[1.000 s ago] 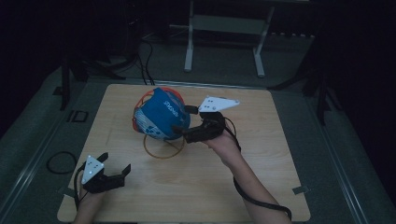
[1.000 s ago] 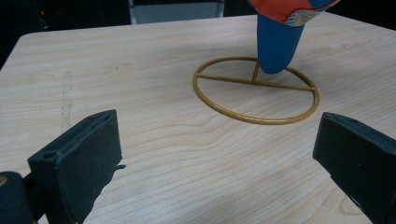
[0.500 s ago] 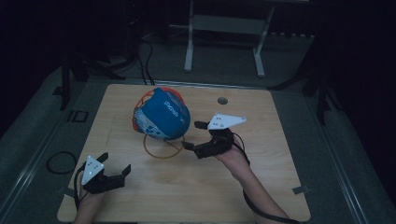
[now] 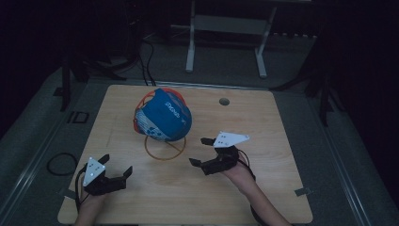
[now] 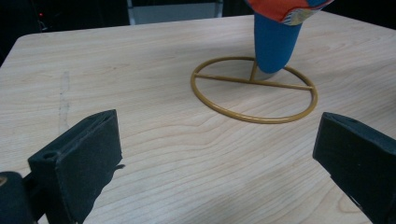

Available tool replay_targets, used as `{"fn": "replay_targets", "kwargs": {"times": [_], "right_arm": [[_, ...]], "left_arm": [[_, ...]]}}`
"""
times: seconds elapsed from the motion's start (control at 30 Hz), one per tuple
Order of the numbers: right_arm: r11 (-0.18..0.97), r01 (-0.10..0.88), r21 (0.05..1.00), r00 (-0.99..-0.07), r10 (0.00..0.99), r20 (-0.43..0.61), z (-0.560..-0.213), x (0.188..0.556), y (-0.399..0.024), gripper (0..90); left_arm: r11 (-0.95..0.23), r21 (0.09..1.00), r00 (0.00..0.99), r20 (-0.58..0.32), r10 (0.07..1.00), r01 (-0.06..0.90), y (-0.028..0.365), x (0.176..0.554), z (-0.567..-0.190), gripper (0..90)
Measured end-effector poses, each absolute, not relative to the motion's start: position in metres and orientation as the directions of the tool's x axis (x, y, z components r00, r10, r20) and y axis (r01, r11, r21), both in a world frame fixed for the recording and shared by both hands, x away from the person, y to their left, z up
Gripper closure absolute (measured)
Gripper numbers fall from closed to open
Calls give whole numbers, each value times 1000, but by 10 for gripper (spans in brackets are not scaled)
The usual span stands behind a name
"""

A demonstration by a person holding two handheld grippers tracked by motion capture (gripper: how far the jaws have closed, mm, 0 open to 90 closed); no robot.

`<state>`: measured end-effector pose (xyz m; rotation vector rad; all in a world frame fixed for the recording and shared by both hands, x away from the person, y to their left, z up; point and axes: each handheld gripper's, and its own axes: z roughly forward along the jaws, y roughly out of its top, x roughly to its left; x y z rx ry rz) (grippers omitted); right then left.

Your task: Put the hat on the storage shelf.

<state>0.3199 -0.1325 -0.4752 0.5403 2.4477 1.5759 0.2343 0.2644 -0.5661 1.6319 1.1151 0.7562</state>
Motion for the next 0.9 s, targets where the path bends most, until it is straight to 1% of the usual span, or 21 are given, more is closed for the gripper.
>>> {"fn": "replay_targets", "kwargs": {"times": [0.4, 0.8, 0.9], "right_arm": [[399, 225, 889, -911, 409, 47, -506, 316, -149, 143], [426, 265, 865, -891, 451, 51, -532, 314, -175, 143], [409, 279, 869, -882, 467, 64, -537, 313, -182, 143]], "left_arm": [[-101, 944, 385, -29, 923, 313, 265, 234, -566, 16], [-98, 944, 386, -32, 922, 314, 264, 235, -567, 16], [-100, 943, 387, -32, 922, 317, 264, 235, -567, 16]]}}
